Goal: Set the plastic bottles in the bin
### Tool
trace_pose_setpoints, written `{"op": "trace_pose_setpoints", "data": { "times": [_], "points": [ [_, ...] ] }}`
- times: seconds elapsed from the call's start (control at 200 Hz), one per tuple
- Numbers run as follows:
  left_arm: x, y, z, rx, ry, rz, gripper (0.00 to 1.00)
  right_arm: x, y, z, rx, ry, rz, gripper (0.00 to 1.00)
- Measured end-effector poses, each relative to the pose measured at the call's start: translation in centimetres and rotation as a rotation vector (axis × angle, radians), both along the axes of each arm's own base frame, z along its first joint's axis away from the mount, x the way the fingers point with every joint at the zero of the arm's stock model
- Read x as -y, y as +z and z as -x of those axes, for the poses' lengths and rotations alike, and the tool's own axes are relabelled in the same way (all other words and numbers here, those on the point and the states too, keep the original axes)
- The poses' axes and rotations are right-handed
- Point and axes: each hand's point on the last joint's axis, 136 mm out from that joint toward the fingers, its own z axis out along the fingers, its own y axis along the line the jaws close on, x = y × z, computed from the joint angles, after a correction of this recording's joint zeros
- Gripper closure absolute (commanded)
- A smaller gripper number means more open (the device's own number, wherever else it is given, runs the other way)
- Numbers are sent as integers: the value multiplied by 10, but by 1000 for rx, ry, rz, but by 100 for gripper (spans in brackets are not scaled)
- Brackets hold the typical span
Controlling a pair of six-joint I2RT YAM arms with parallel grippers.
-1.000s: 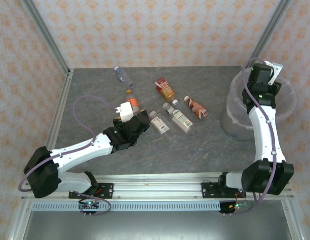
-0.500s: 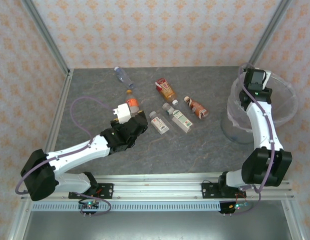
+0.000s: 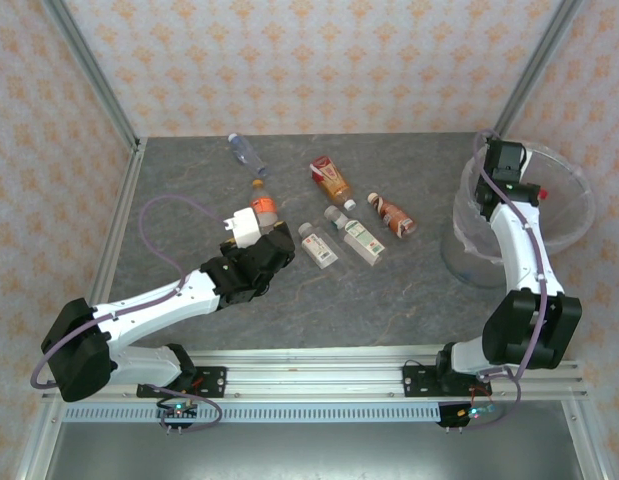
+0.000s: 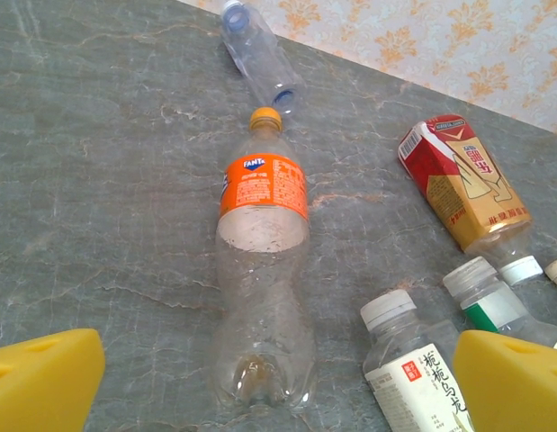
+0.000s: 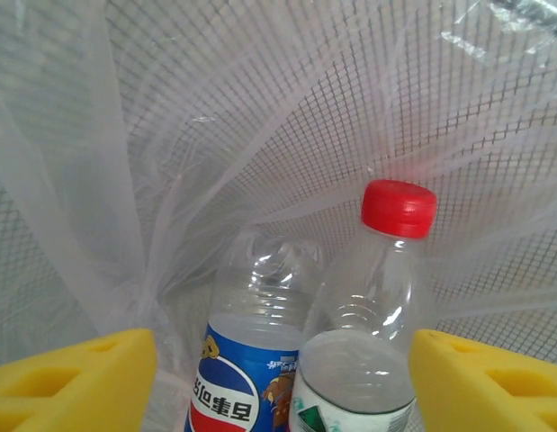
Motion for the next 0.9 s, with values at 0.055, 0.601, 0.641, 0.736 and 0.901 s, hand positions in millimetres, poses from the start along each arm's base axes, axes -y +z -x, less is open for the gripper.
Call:
{"op": "trace_pose_setpoints", "data": {
  "times": [0.055,0.601,0.641,0.736,0.901],
  "points": [
    [0,-1,0,-3,2,0,0,0,1,1,2,0,-1,18],
    [-26,-20,4,-69,110,0,0,-4,42,21,119,-7,3,0],
    [-29,-20,4,-73,118,2,0,-5,45,22,130,-8,0,1],
    [-34,-21,2,-78,136,5,0,-6,50,24,149,-2,-2,1],
    [-39,-25,1,-100,145,16,0,-9,58,27,179,3,-10,1]
  ]
}}
